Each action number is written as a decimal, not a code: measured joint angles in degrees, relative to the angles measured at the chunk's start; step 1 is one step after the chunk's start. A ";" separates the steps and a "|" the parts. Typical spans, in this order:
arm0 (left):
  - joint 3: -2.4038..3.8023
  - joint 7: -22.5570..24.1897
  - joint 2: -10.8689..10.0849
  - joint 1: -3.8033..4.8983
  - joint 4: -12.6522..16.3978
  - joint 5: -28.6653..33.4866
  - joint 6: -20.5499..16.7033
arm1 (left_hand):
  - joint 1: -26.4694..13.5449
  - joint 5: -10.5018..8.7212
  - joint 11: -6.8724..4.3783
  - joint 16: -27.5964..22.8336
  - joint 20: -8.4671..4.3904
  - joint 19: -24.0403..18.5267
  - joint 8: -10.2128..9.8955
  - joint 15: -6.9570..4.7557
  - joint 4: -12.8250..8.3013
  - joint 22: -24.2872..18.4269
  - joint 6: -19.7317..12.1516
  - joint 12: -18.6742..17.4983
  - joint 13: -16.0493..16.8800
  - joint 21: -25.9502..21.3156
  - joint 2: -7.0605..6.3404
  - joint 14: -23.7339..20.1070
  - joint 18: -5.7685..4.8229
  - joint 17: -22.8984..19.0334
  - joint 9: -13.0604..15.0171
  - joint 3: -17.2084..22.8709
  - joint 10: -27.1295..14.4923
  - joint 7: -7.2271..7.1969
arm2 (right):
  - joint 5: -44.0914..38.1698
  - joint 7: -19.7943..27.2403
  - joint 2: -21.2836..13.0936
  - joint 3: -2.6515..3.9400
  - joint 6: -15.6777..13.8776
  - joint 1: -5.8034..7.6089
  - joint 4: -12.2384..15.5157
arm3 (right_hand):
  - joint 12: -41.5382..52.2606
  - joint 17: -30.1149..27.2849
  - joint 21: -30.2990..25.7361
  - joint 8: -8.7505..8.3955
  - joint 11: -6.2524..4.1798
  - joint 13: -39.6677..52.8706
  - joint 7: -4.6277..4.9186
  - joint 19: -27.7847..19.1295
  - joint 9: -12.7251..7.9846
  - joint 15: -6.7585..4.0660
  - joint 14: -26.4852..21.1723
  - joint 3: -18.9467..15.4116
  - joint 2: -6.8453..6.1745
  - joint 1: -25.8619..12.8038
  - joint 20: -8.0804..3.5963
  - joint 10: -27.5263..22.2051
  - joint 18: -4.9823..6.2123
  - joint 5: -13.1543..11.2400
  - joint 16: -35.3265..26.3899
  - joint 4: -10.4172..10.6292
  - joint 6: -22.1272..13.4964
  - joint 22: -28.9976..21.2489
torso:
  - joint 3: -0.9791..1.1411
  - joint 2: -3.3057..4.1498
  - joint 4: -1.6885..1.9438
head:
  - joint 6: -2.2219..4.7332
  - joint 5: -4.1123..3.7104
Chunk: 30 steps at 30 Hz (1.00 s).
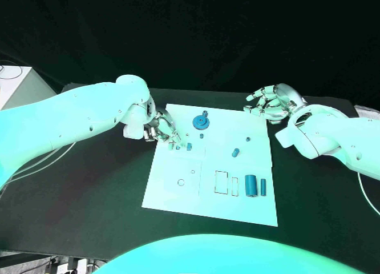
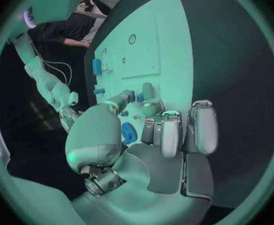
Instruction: Assemble the parts on the task board
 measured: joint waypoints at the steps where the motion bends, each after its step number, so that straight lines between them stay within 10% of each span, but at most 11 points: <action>1: 0.09 0.00 -0.24 0.00 0.27 0.36 -0.14 | 0.24 0.00 0.07 0.00 0.11 -0.27 0.00 0.00 0.13 0.00 -0.24 -0.38 -0.64 -0.23 -0.17 0.00 -0.01 0.00 -0.08 -0.44 -0.34 0.08 | 0.01 0.00 0.00 0.00 0.00 0.00 0.00 | 0.00 -0.02 0.00 0.00 0.00 0.00 0.00 0.00 0.00 0.00 0.00 0.00 0.00 0.00 0.00 0.00 0.00 0.00 0.00 0.00 0.00 0.00 | 0.00 -0.01 -0.01 | 0.00 0.00; 12: 1.65 1.39 -3.67 0.08 4.54 8.26 -4.59 | 5.32 0.00 1.46 0.00 0.80 -3.42 0.66 0.63 1.87 -2.87 -4.38 -3.88 -7.88 -3.04 -0.07 0.00 -0.01 0.00 -0.82 -3.90 -6.23 1.53 | 0.07 -0.02 -0.01 0.00 -0.01 0.00 -0.12 | 0.00 -0.02 0.00 0.00 0.00 0.00 0.00 0.00 0.00 0.00 0.00 0.00 0.00 0.00 0.00 0.00 0.00 0.00 0.00 0.00 0.00 -0.01 | 0.00 -0.04 -0.02 | 0.32 -0.02; 17: 1.93 5.19 -5.26 0.09 7.14 9.65 -10.82 | 14.09 0.00 4.18 -7.61 2.76 -14.39 -0.25 3.44 -0.18 -16.31 -11.13 -8.40 -14.83 -13.42 1.19 -1.29 3.46 0.00 -2.33 -1.81 -16.70 4.43 | 0.10 -0.02 -0.10 0.00 -0.02 0.00 -0.14 | 0.00 -0.06 -0.35 0.00 0.01 -0.14 0.00 -0.01 0.00 0.00 0.00 0.00 0.23 -0.23 0.02 0.01 0.00 0.00 0.00 0.00 0.00 -0.01 | 0.02 -0.03 -0.02 | 0.61 -0.25; 20: 1.98 8.65 -5.82 0.08 8.46 9.19 -15.30 | 19.40 0.00 6.06 -18.00 4.33 -24.79 -1.91 5.27 -2.57 -27.95 -14.67 -11.41 -17.00 -24.06 0.66 -11.75 5.86 -10.58 -3.75 2.54 -23.14 6.54 | 0.12 -0.01 -0.14 0.00 -0.03 0.00 -0.16 | 0.00 -0.17 -0.35 0.00 -0.14 -0.22 0.00 -0.21 0.00 0.00 0.00 0.00 0.23 -0.23 0.21 -0.14 0.00 0.00 0.00 0.00 0.00 -0.01 | 0.02 -0.02 -0.02 | 0.81 -0.47; 23: 1.98 13.35 -6.23 0.01 9.92 7.24 -20.75 | 23.32 0.00 7.19 -28.39 5.54 -28.62 -3.27 6.37 -5.31 -31.61 -15.88 -15.38 -20.39 -29.22 -0.79 -23.21 5.85 -22.80 -5.04 7.51 -26.49 7.73 | 0.15 0.05 -0.19 0.00 -0.06 -0.01 -0.18 | 0.00 -0.20 -0.57 0.22 -0.22 -0.34 -0.02 -0.21 0.00 0.00 0.00 0.00 0.23 -0.23 0.21 -0.22 0.00 0.00 -0.20 0.00 -0.02 -0.01 | 0.01 -0.01 -0.02 | 1.04 -0.66; 30: 1.37 24.60 -5.85 -0.58 11.93 -1.46 -32.66 | 25.59 0.00 7.90 -30.24 5.82 -29.11 -4.95 6.96 -8.01 -32.16 -15.98 -19.92 -25.42 -30.53 -1.86 -25.61 5.85 -28.00 -6.74 10.34 -27.63 7.84 | 0.28 0.25 -0.20 0.00 -0.18 -0.01 -0.31 | 0.00 -0.68 -1.68 0.22 -0.11 -1.02 0.08 -0.62 -0.05 0.00 0.00 0.00 0.23 -0.23 0.20 -0.76 0.00 0.00 -0.46 0.00 -0.25 -0.02 | -0.02 -0.01 0.01 | 1.70 -1.16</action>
